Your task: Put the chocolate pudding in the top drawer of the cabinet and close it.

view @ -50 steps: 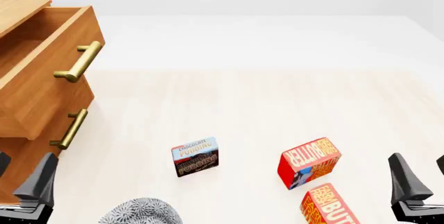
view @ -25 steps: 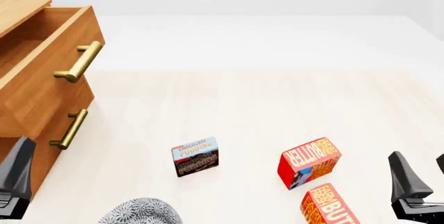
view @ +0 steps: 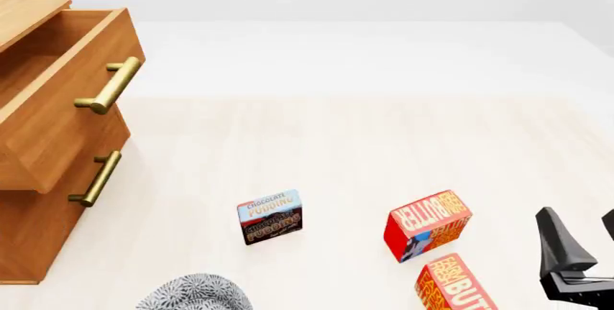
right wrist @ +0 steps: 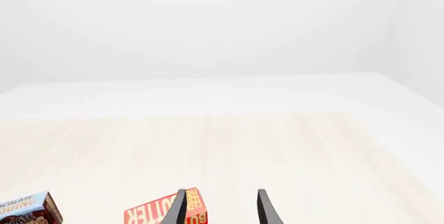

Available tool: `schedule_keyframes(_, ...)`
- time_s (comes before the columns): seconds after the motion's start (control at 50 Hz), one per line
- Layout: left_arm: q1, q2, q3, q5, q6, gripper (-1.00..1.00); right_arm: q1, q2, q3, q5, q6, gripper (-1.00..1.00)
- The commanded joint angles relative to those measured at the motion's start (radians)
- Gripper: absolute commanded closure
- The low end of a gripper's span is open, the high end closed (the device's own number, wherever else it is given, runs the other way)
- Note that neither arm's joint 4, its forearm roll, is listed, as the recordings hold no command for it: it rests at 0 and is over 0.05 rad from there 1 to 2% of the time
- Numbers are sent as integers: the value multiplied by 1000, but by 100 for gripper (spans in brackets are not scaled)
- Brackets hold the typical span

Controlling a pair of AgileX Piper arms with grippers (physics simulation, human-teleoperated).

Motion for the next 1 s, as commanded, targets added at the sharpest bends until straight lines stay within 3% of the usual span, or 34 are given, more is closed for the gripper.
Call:
schedule_keyframes(0.02,-4,97,-120,25,34,-100,0,12,1,-13,0,-100)
schedule_keyframes(0.28,8,198,-327,150,111,-100,1,20,3,-23,0,-100)
schedule_keyframes(0.62,8,304,-475,257,173,-100,1,16,3,-19,-1,-100)
schedule_keyframes(0.72,43,343,-517,292,195,-100,1,17,3,-19,0,-100)
schedule_keyframes(0.84,67,396,-572,326,183,-100,0,16,3,-18,0,-100)
schedule_keyframes(1.0,50,546,-674,432,87,-100,1,16,3,-19,0,-100)
